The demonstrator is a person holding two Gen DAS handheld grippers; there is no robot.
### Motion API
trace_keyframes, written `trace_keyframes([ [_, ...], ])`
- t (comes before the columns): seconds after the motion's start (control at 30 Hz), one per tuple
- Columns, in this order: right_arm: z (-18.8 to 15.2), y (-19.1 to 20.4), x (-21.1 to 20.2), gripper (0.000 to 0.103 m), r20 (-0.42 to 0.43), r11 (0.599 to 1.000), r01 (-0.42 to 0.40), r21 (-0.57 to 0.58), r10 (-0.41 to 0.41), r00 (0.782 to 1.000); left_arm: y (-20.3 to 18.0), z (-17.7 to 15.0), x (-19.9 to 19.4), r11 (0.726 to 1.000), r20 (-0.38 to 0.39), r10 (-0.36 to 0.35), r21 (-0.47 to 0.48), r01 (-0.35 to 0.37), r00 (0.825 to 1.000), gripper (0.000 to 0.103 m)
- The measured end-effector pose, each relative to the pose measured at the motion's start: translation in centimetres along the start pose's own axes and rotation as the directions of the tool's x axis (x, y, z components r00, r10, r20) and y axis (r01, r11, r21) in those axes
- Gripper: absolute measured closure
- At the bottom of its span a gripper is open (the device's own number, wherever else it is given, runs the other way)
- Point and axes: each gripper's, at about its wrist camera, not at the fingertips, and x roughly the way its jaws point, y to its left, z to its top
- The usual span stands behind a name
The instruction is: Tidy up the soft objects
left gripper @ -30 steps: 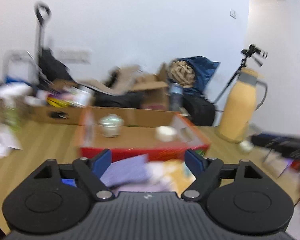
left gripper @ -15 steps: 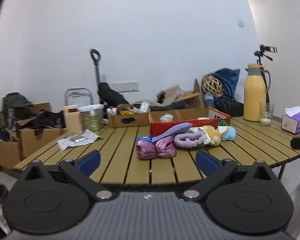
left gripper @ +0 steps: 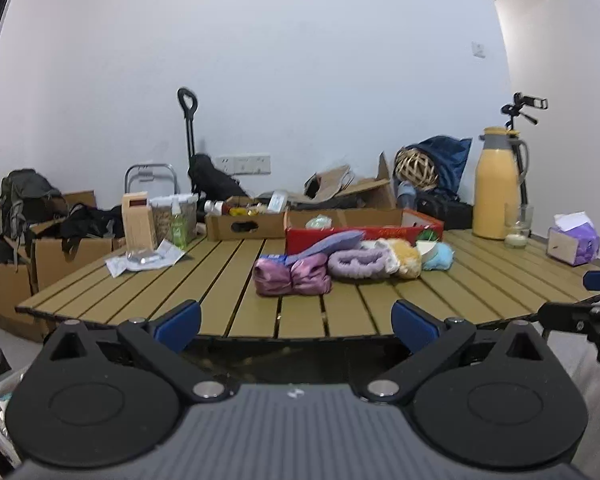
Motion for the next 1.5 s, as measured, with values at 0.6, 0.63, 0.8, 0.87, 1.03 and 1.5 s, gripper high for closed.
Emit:
trace_keyframes([
  [0.6,8.2,1.7,23.7,0.043,-0.145,0.965,-0.202,0.168,0.226,0.963,7.6,5.7,27.1,0.960,-0.251,-0.104,-0.278,0.031,0.962,0.045],
  [0.63,8.6,2.0,25.4,0.046,-0.158,0.961,-0.214,0.177,0.243,0.957,8.0,5.2,28.7,0.957,-0.293,-0.101,-0.291,0.011,0.951,0.052],
  [0.8,8.8,3.6,32.1,0.052,-0.238,0.962,-0.217,0.162,0.252,0.938,9.1,2.4,29.6,0.929,-0.330,-0.173,-0.367,0.043,0.928,0.063],
  [0.87,8.0,3.8,33.9,0.052,-0.271,0.960,-0.214,0.180,0.257,0.928,9.2,2.1,29.4,0.926,-0.312,-0.189,-0.373,0.063,0.931,0.069],
  [1.03,6.1,3.4,36.6,0.066,-0.288,0.938,-0.223,0.265,0.298,0.910,9.5,1.7,29.9,0.911,-0.302,-0.222,-0.404,0.086,0.927,0.072],
  [1.5,5.0,1.8,36.6,0.093,-0.279,0.851,-0.324,0.414,0.457,0.844,7.1,2.7,25.8,0.928,-0.280,-0.205,-0.361,0.095,0.938,0.085],
])
